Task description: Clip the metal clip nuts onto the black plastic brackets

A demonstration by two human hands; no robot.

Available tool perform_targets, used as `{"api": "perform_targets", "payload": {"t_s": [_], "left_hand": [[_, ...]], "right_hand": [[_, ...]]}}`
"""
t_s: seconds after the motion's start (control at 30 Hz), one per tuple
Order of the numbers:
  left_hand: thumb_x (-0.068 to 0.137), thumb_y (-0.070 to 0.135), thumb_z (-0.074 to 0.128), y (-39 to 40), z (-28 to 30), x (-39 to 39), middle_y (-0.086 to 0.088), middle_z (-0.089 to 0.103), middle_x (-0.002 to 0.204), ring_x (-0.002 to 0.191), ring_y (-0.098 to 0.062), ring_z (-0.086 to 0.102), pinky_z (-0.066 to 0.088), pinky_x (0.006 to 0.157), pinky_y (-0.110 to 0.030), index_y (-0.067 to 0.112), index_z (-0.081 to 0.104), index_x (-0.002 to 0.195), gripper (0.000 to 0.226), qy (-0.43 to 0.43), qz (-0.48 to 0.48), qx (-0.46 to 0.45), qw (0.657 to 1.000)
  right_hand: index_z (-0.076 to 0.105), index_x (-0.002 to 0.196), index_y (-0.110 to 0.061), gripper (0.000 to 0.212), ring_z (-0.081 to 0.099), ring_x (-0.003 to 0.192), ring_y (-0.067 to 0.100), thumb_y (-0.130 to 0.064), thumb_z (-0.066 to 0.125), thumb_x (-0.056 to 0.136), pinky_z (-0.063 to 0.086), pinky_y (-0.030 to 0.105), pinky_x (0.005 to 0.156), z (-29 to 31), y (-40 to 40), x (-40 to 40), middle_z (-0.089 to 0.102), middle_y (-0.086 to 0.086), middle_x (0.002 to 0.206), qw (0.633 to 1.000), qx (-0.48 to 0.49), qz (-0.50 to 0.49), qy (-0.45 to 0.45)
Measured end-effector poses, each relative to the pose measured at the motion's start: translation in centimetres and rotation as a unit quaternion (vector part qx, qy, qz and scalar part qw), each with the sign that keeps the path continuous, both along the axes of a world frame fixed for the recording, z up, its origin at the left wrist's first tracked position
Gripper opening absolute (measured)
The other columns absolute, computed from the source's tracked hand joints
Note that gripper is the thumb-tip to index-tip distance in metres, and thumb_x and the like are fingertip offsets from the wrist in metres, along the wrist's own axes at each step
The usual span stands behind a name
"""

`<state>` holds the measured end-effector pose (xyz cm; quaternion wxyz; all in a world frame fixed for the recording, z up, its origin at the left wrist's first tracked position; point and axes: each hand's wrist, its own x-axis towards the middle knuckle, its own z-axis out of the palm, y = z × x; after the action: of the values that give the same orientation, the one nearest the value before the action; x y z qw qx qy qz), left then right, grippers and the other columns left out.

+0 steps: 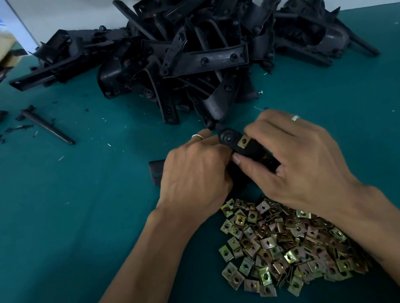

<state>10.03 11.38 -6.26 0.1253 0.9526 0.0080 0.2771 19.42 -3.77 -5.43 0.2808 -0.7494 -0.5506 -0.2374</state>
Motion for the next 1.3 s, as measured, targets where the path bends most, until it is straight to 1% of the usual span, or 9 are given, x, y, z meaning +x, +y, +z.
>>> {"api": "perform_targets", "payload": {"t_s": [0.13,0.33,0.5,0.7,0.8,0.93,1.1,1.2,1.3], "left_hand": [[0.061,0.006,0.058,0.1,0.1,0.0,0.01,0.032,0.067,0.057,-0.015,0.027,0.015,0.048,-0.022,0.019,0.029,0.066,0.032,-0.018,0.022,0.014,0.999],[0.065,0.005,0.056,-0.2,0.0,-0.1,0.007,0.036,0.062,0.054,-0.024,0.05,0.024,0.049,-0.026,0.021,0.031,0.068,0.031,-0.007,0.016,0.013,1.0],[0.066,0.006,0.055,0.0,-0.2,0.1,0.011,0.034,0.067,0.05,-0.022,0.039,0.025,0.048,-0.027,0.022,0.031,0.066,0.029,0.011,0.02,0.004,1.0],[0.072,0.015,0.041,0.1,-0.2,0.1,0.012,0.032,0.067,0.057,-0.015,0.03,0.024,0.048,-0.025,0.021,0.031,0.065,0.014,0.009,0.02,0.014,1.0],[0.069,0.009,0.052,0.2,-0.1,-0.1,0.009,0.033,0.066,0.053,-0.017,0.027,0.013,0.045,-0.022,0.02,0.03,0.066,0.025,0.015,0.037,0.018,0.999],[0.066,0.001,0.057,-0.3,0.0,-0.2,-0.003,0.053,0.066,0.056,-0.026,0.048,0.019,0.051,-0.024,0.014,0.045,0.068,0.018,0.012,0.035,0.021,0.999],[0.077,0.001,0.047,-0.6,0.6,-0.3,-0.021,0.056,0.066,0.056,-0.039,0.054,0.026,0.054,-0.03,0.001,0.052,0.065,0.013,-0.049,0.113,-0.035,0.992],[0.102,0.021,0.044,-1.3,1.3,-0.2,-0.014,0.05,0.057,0.054,-0.027,0.051,0.017,0.057,-0.03,0.008,0.05,0.065,0.04,-0.123,0.108,-0.116,0.98],[0.107,0.043,0.041,-4.8,3.1,-0.3,0.008,0.032,0.052,0.048,-0.002,0.032,0.018,0.047,-0.026,0.019,0.035,0.063,0.05,-0.162,0.067,-0.255,0.951]], "right_hand": [[0.063,0.092,-0.005,0.022,0.053,0.079,0.023,-0.025,0.064,0.098,0.047,0.037,0.061,0.1,0.0,0.0,0.058,0.005,0.09,1.0,-0.005,0.027,-0.007],[0.059,0.085,-0.005,0.028,0.045,0.069,0.018,-0.029,0.068,0.095,0.037,0.03,0.056,-0.3,0.0,0.1,0.055,0.003,0.084,0.999,0.002,-0.013,0.031],[0.053,0.081,-0.01,0.027,0.043,0.071,0.017,-0.029,0.067,0.094,0.032,0.028,0.059,0.0,0.0,0.2,0.052,0.001,0.081,1.0,-0.005,-0.003,-0.011],[0.062,0.086,-0.008,0.026,0.057,0.083,0.027,-0.032,0.064,0.096,0.045,0.04,0.072,0.5,-0.1,0.6,0.062,0.004,0.085,0.998,-0.027,-0.002,-0.054],[0.059,0.086,-0.008,0.022,0.051,0.079,0.024,-0.027,0.065,0.096,0.043,0.037,0.073,0.5,0.0,0.6,0.057,0.003,0.083,0.999,-0.031,0.024,-0.036],[0.06,0.092,-0.009,0.027,0.049,0.081,0.015,-0.035,0.066,0.096,0.043,0.032,0.064,-0.2,-0.2,0.7,0.053,-0.007,0.085,0.997,0.002,0.027,0.069],[0.059,0.12,-0.019,0.059,0.063,0.093,0.01,-0.067,0.062,0.086,0.055,0.04,0.077,0.3,-1.8,1.2,0.066,-0.008,0.101,0.962,-0.067,-0.017,0.263],[0.066,0.112,-0.007,0.033,0.068,0.088,0.017,-0.032,0.075,0.092,0.057,0.043,0.078,0.7,-2.6,0.0,0.07,0.002,0.096,0.926,-0.079,0.045,0.367],[0.065,0.092,0.005,0.005,0.064,0.079,0.012,0.007,0.062,0.089,0.057,0.033,0.076,1.8,-3.4,-2.3,0.066,0.006,0.083,0.879,0.077,0.067,0.465]]}}
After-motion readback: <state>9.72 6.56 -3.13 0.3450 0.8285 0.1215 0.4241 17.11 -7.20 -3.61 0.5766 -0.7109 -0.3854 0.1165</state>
